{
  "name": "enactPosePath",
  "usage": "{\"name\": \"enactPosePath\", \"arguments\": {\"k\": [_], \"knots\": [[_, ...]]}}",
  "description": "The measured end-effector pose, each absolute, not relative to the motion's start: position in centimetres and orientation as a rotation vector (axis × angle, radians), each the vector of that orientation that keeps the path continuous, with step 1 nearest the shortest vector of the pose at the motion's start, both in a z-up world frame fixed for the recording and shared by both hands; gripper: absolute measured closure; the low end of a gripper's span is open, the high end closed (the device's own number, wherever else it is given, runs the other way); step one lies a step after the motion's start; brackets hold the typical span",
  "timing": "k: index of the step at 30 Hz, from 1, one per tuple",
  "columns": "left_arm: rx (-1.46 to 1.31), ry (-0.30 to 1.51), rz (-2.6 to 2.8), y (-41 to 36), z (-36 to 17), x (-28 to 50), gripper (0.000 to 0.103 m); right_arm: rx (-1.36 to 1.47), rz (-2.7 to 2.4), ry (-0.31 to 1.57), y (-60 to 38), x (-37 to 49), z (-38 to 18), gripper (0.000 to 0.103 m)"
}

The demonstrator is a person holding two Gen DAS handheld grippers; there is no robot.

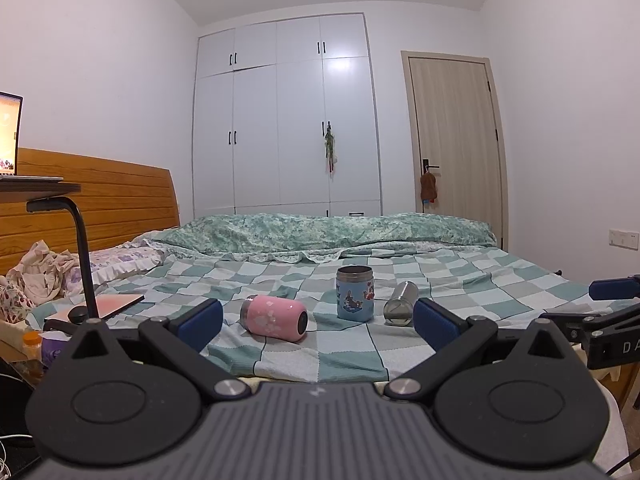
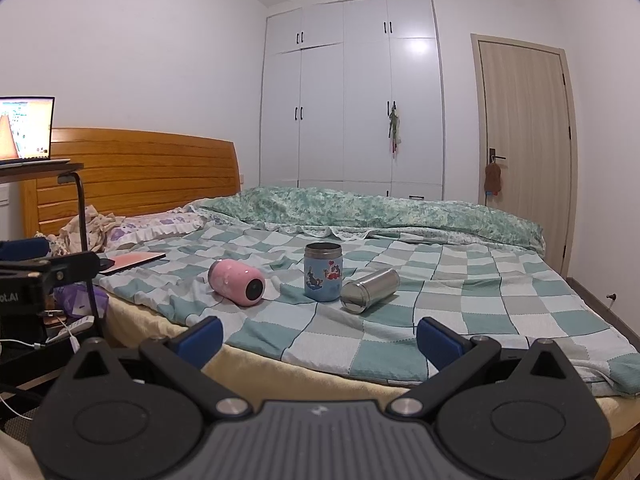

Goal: Flip cup upright

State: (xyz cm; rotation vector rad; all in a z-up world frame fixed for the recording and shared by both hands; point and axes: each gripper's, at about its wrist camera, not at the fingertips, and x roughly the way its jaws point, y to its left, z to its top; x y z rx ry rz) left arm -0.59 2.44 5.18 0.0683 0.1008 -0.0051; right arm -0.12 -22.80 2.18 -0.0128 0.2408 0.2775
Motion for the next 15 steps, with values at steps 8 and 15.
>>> {"name": "enactPosePath", "arguments": {"k": [8,15], "knots": [[0.070,0.096,-0.005,2.37,5.17,-0.68,0.000,-0.012,0.277,0.241,-22.85,-0.08,2.22,0.000],[0.070,0.094,-0.005,2.35,5.31,-0.64,0.000,-0.012,0.277,0.244,-22.86,-0.06,2.28,0.000]]}}
